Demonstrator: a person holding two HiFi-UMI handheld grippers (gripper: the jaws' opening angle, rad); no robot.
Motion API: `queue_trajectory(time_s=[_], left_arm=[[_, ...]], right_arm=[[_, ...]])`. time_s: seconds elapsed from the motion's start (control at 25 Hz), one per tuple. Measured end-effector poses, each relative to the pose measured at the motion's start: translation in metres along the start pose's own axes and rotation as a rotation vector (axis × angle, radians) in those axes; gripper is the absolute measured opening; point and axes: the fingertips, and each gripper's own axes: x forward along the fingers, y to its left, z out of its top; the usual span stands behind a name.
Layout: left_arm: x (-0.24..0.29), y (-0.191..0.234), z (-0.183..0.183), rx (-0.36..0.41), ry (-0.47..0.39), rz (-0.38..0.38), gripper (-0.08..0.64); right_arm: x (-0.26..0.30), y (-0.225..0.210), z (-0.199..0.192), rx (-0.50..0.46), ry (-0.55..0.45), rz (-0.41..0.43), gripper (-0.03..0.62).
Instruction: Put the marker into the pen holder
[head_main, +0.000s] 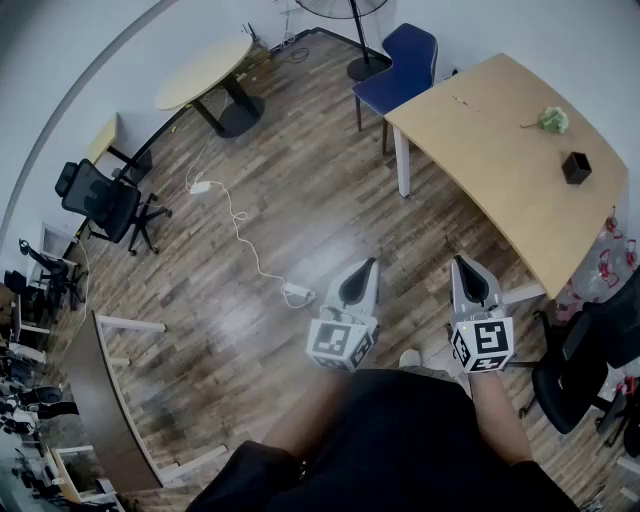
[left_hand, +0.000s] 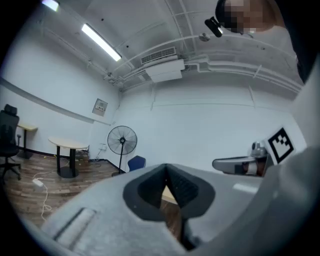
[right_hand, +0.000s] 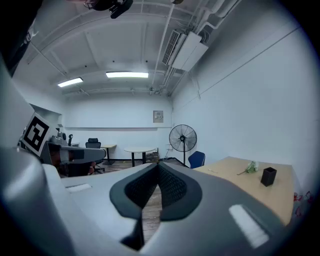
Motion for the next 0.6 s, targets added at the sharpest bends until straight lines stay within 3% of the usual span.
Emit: queue_trajectory(time_s=[0.28, 0.6], left_arm=[[-0.005, -0.016, -0.012, 0.004, -0.002, 0.038, 0.003], [0.017, 0.001, -0.016, -0.005, 0.008, 0.047, 0.002]], right_arm=[[-0.016, -0.019, -0.022, 0.084, -0.006, 0.009, 0.002], [0.015, -0.028, -0.029, 0.054, 0.023, 0.018, 0.002]])
